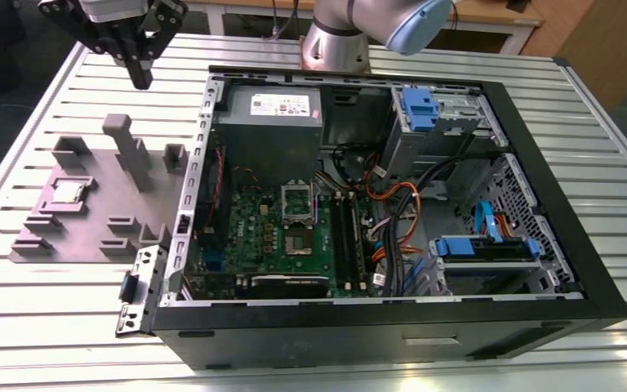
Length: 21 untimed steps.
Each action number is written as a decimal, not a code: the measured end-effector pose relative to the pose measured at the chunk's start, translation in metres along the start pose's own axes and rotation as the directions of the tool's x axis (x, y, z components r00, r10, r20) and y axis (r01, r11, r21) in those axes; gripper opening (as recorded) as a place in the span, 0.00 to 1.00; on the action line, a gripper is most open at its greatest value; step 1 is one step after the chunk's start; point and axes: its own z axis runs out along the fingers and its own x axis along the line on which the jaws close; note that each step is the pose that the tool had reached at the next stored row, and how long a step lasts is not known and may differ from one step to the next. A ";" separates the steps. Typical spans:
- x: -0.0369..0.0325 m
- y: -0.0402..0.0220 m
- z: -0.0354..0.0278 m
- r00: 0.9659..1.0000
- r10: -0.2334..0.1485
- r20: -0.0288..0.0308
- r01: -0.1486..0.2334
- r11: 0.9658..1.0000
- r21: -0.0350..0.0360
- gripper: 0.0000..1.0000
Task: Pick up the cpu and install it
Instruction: 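Reach for the cpu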
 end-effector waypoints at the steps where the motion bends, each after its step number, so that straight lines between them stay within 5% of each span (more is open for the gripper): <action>1: 0.0002 0.0000 0.0000 1.000 0.000 0.000 0.000 1.000 0.000 0.11; 21: 0.0046 -0.0004 0.0003 1.000 0.000 -0.001 0.000 1.000 0.000 0.11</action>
